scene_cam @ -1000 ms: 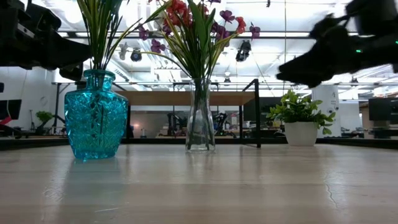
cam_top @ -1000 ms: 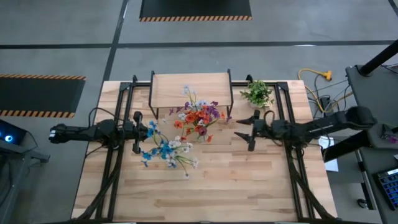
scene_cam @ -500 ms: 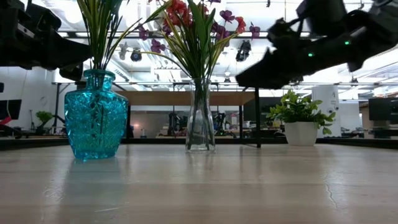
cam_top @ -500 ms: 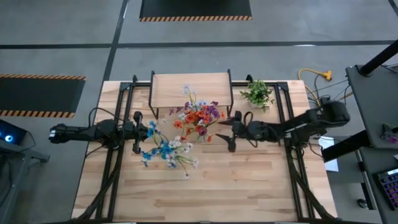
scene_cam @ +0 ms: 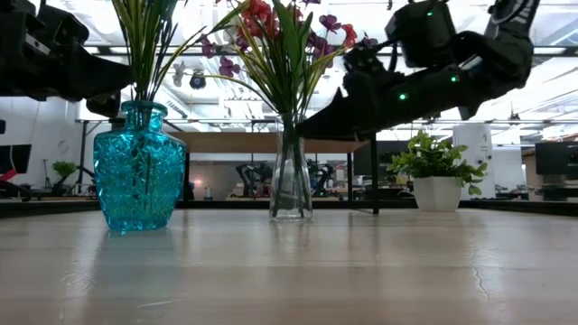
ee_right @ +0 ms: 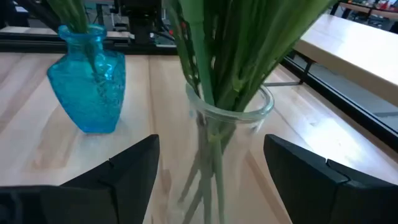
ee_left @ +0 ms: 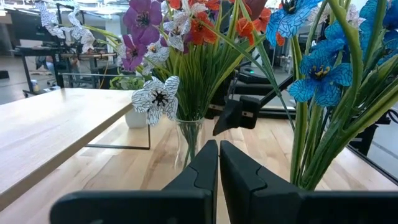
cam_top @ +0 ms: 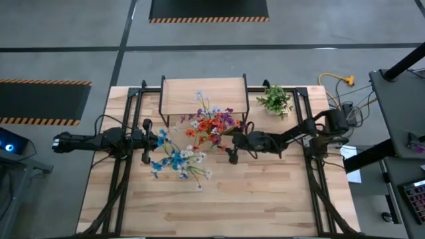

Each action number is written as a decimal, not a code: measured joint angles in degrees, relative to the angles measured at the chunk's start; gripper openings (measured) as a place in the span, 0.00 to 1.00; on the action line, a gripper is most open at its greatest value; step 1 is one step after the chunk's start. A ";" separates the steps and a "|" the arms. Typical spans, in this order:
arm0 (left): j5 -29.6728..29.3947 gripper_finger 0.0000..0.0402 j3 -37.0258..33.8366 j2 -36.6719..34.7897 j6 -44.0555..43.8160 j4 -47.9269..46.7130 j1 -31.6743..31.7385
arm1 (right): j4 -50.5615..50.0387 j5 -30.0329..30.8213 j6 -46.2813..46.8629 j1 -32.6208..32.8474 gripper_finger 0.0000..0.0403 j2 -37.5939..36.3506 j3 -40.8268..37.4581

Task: Pick and place flowers into a vace then onto a shelf
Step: Put the transparent vase on the shelf

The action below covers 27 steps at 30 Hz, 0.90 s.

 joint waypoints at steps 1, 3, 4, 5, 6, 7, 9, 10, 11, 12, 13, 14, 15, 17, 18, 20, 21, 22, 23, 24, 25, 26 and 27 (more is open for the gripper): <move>0.02 0.00 0.00 0.00 0.00 0.00 0.00 | 0.00 -0.06 0.07 -0.21 0.70 0.36 0.27; 0.00 0.00 0.00 0.00 0.00 0.00 0.00 | -0.02 -0.05 0.15 -0.88 0.70 0.97 0.72; 0.02 0.00 0.00 0.00 0.00 0.00 -0.02 | 0.16 -0.03 0.15 -1.28 0.70 1.34 1.04; 0.01 0.00 0.01 0.00 0.00 0.00 -0.02 | 0.39 -0.05 0.19 -1.74 0.70 1.82 1.25; 0.00 0.00 0.00 0.05 0.00 0.00 0.00 | 1.00 -0.27 0.45 -2.17 0.70 2.40 1.45; 0.01 0.00 0.01 0.16 0.00 0.00 0.00 | 1.67 -0.87 0.96 -2.59 0.70 2.95 1.82; 0.00 0.00 0.02 0.31 0.00 -0.02 -0.02 | 3.54 -3.96 1.46 -3.35 0.69 4.26 2.74; 0.00 0.00 0.02 0.39 0.00 -0.02 -0.02 | 4.24 -5.62 1.50 -3.60 0.69 4.89 3.29; 0.02 0.00 0.01 0.57 0.00 -0.02 0.00 | 4.47 -6.72 1.48 -3.81 0.69 5.52 3.96; 0.02 0.00 0.02 0.71 0.00 -0.04 -0.02 | 4.43 -7.26 1.49 -3.90 0.69 6.11 4.51; 0.02 0.00 0.02 0.80 0.00 -0.04 0.00 | 4.36 -7.51 1.49 -3.90 0.69 6.71 4.94; 0.00 0.00 0.02 0.97 0.00 -0.05 0.00 | 4.10 -7.55 1.44 -3.90 0.69 7.17 5.31; 0.00 0.00 0.02 1.10 0.00 -0.08 -0.02 | 4.06 -7.59 1.28 -3.88 0.69 7.65 5.59; 0.02 0.00 0.02 1.38 0.00 -0.11 0.00 | 4.09 -7.64 0.86 -3.89 0.69 8.16 5.97; 0.02 0.00 0.02 1.48 0.00 -0.11 -0.02 | 4.09 -7.64 0.75 -3.90 0.68 8.26 5.98; 0.02 0.00 0.02 1.81 0.00 -0.13 0.00 | 4.13 -7.64 0.59 -3.94 0.67 8.33 5.96; 0.02 0.00 0.02 1.90 0.00 -0.13 -0.01 | 4.09 -7.64 0.57 -3.96 0.66 8.33 5.92; 0.02 0.00 0.02 2.02 0.00 -0.13 -0.02 | 4.07 -7.64 0.57 -3.99 0.64 8.29 5.89; 0.02 0.00 0.02 2.15 0.00 -0.12 0.00 | 4.09 -7.64 0.57 -4.01 0.63 8.24 5.89; 0.03 0.00 0.02 2.19 0.00 -0.13 -0.01 | 4.09 -7.64 0.53 -4.04 0.61 8.17 5.89; 0.02 0.00 0.02 2.17 0.00 -0.13 -0.02 | 4.09 -7.61 0.35 -4.05 0.60 8.07 5.88; 0.02 0.00 0.02 2.16 0.00 -0.11 -0.02 | 4.09 -7.59 0.21 -4.07 0.58 8.02 5.87; 0.02 0.00 0.04 2.16 0.00 -0.11 -0.02 | 4.09 -7.59 0.17 -4.07 0.56 7.96 5.87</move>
